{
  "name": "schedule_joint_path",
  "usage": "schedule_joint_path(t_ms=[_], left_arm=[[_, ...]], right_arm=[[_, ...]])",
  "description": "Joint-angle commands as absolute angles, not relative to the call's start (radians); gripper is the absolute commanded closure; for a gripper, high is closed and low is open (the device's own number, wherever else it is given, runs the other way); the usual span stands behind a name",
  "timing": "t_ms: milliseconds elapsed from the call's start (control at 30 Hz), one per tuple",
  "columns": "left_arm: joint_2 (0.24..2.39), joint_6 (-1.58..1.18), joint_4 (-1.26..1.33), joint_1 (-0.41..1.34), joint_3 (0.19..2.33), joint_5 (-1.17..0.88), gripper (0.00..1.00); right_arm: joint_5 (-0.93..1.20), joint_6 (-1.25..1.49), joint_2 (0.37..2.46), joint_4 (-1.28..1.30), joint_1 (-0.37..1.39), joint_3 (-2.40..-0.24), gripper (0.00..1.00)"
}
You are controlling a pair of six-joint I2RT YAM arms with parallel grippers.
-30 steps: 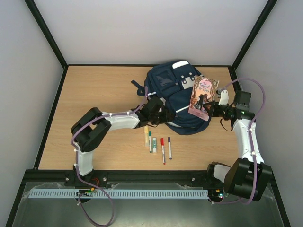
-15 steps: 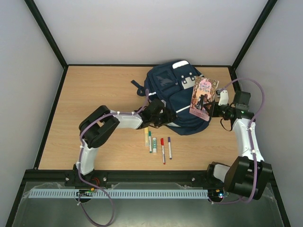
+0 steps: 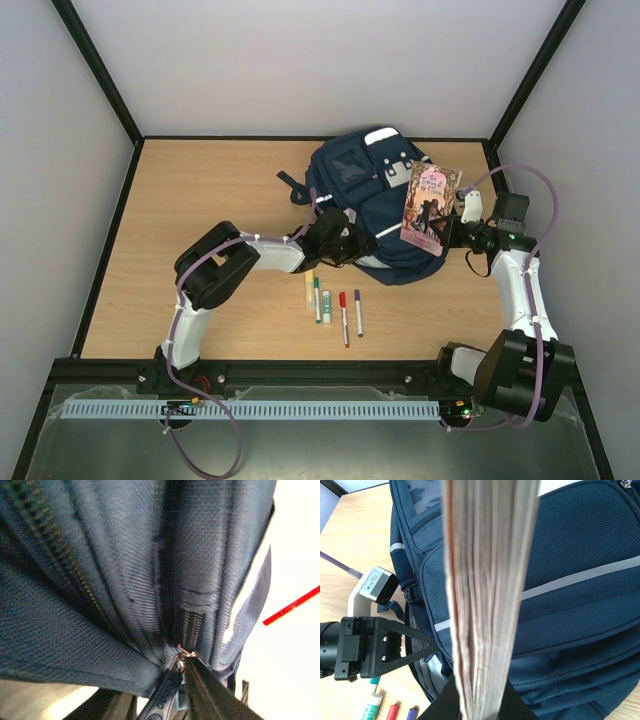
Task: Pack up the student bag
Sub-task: Place the book in the student bag.
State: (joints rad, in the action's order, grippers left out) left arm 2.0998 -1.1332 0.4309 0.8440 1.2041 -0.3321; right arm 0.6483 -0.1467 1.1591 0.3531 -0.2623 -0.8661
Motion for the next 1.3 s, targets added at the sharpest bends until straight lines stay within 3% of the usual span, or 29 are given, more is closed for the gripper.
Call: schedule_joint_path(t_ms=[0, 200, 667, 800, 1067, 1167, 1267], left_arm=[[2.061, -1.117, 0.5, 0.847, 1.23, -0.313, 0.82], [1.97, -1.06, 0.464, 0.83, 1.191, -0.274, 0.97], [1.664, -0.884, 0.164, 0.622, 1.057, -0.271, 0.98], [1.684, -0.84, 0.093, 0.551, 1.055, -0.315, 0.98], [1.743, -0.892, 0.232, 0.555, 0.96, -0.37, 0.97], [1.754, -0.907, 0.27, 0.567, 0.941, -0.387, 0.92], [1.781, -0.918, 0.271, 0.58, 0.946, -0.398, 0.78]], right_arm=[[0.666, -0.158, 1.159, 0.342, -0.264, -0.859, 0.99], [0.664, -0.152, 1.141, 0.342, -0.265, -0.856, 0.99], [0.632, -0.105, 1.032, 0.315, -0.267, -0.847, 0.99], [0.652, -0.104, 1.062, 0.325, -0.267, -0.851, 0.99], [0.668, -0.11, 1.085, 0.336, -0.267, -0.851, 0.99], [0.67, -0.113, 1.086, 0.336, -0.267, -0.85, 0.99], [0.672, -0.114, 1.091, 0.337, -0.267, -0.85, 0.99]])
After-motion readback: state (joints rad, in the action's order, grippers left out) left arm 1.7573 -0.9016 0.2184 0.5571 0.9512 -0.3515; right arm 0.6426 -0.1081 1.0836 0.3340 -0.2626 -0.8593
